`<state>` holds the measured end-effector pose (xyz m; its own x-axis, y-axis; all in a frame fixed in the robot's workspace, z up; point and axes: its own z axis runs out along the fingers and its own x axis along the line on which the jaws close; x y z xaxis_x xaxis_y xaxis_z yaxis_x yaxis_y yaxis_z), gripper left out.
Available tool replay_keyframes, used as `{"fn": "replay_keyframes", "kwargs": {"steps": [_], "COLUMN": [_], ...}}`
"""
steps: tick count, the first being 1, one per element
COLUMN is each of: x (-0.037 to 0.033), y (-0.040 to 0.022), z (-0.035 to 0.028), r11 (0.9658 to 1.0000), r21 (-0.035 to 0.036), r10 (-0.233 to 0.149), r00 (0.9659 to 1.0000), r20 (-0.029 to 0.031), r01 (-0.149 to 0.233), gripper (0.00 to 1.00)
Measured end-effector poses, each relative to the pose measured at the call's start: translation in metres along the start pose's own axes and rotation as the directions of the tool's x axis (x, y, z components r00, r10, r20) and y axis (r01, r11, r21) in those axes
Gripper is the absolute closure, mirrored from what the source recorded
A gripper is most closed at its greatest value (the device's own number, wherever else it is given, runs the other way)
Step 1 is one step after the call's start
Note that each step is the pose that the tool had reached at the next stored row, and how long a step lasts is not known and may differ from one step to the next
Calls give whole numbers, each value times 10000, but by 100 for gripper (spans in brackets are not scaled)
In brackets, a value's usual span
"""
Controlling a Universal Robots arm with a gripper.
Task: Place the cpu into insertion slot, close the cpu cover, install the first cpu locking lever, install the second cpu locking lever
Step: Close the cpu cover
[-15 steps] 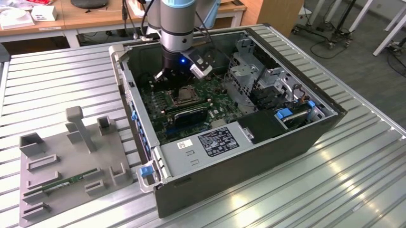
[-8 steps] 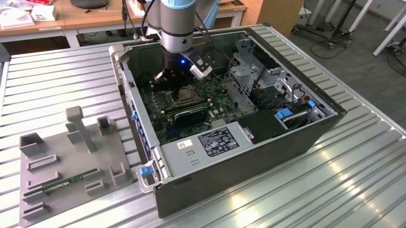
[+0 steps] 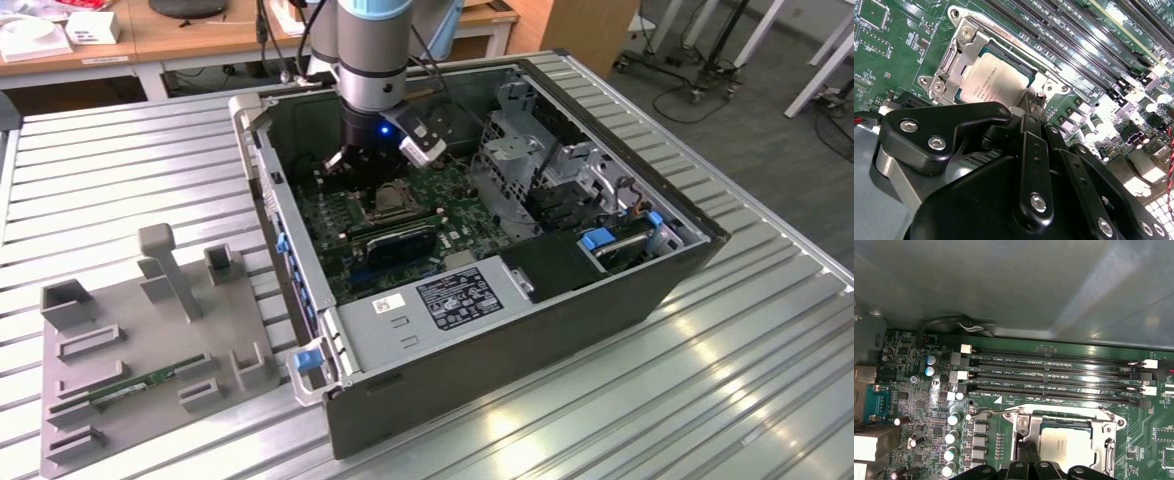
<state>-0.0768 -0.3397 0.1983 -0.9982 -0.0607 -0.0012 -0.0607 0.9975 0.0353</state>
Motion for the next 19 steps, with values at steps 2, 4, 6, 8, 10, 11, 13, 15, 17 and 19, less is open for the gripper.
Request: {"fn": "replay_keyframes", "kwargs": {"steps": [2,4,6,8,10,11,13,15,17,19], "x": [0,0,0,0,-1,-1,-2,-2,-1,-1], "y": [0,0,0,0,0,1,3,3,2,2], "z": [4,5,7,6,5,1,-8,-15,-20,-24], "r11": [10000,10000,10000,10000,10000,10000,10000,10000,10000,10000], "r21": [1,1,-1,0,-3,-8,-13,-9,-5,-3], "r10": [0,-1,-1,-1,-1,-1,-1,-2,-1,-1], "r00": [10000,10000,10000,10000,10000,10000,10000,10000,10000,10000], "r20": [-2,-1,1,0,2,6,11,7,4,3], "r01": [0,1,1,1,1,1,1,2,1,1], "gripper": [89,89,89,89,89,89,89,89,89,89]}}
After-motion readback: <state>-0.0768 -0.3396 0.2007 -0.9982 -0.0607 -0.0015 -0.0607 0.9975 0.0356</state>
